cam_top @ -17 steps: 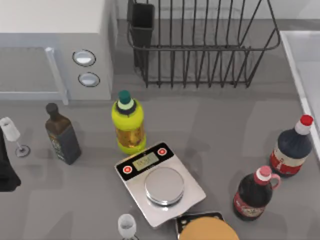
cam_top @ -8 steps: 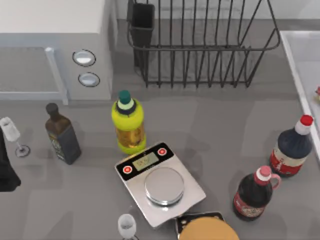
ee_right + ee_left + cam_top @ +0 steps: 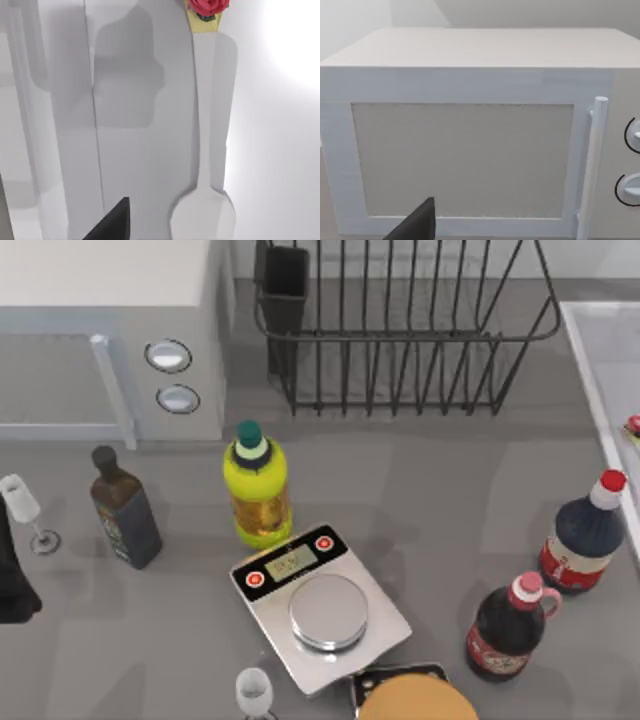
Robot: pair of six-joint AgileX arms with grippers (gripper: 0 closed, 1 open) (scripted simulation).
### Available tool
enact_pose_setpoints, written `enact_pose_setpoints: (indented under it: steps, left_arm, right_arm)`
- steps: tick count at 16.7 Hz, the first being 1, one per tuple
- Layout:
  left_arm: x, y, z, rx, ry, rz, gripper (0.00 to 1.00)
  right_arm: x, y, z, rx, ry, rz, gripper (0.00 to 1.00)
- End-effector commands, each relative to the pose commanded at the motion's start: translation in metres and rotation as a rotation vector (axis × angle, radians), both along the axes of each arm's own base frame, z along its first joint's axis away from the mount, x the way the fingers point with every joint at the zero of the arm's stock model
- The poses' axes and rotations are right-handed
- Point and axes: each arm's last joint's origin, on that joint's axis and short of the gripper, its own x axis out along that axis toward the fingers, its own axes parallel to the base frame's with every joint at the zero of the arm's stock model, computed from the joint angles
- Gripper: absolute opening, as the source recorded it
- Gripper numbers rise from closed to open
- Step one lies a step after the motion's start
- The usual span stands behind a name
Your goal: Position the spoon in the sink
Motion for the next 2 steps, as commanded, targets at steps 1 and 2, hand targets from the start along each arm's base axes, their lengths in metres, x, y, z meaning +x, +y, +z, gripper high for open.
enact_pose_setpoints:
  steps: [1, 2]
  left_arm:
    - [0.0, 0.0, 0.0, 0.0, 0.0, 0.0, 1.0]
    - [0.0, 0.0, 0.0, 0.0, 0.0, 0.0, 1.0]
  right_arm:
    - [0.0, 0.0, 0.0, 0.0, 0.0, 0.0, 1.0]
    - [0.0, 0.0, 0.0, 0.0, 0.0, 0.0, 1.0]
